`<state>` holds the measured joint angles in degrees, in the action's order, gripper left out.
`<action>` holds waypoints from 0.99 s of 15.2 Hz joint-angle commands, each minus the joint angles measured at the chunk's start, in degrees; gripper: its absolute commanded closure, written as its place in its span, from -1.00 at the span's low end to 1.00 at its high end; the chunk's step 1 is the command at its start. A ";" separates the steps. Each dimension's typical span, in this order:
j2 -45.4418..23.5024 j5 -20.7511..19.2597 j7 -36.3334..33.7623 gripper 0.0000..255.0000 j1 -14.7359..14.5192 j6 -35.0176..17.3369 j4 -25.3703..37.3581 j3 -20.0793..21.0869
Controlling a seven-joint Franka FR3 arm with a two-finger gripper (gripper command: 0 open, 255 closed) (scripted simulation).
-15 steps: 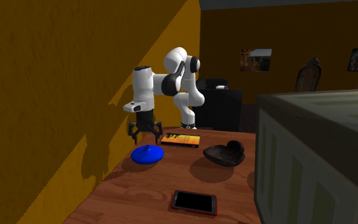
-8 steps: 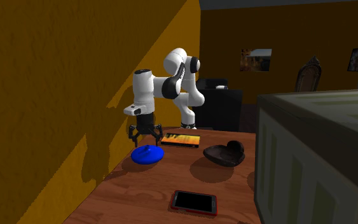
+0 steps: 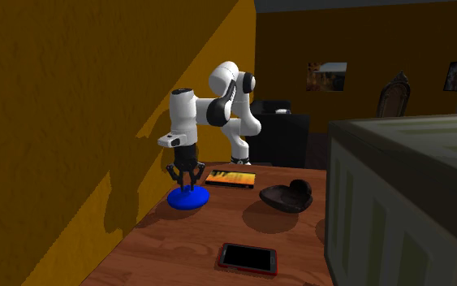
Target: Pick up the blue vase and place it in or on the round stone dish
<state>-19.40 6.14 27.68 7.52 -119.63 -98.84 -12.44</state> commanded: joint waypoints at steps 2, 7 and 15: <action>-0.01 -0.01 0.01 1.00 0.01 0.00 -0.02 -0.01; 0.75 -0.26 -0.20 1.00 -0.04 2.01 1.25 -0.10; 2.29 -0.80 -0.65 1.00 -0.06 7.58 5.33 -0.30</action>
<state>-17.33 5.41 27.02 7.41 -112.92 -94.17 -12.68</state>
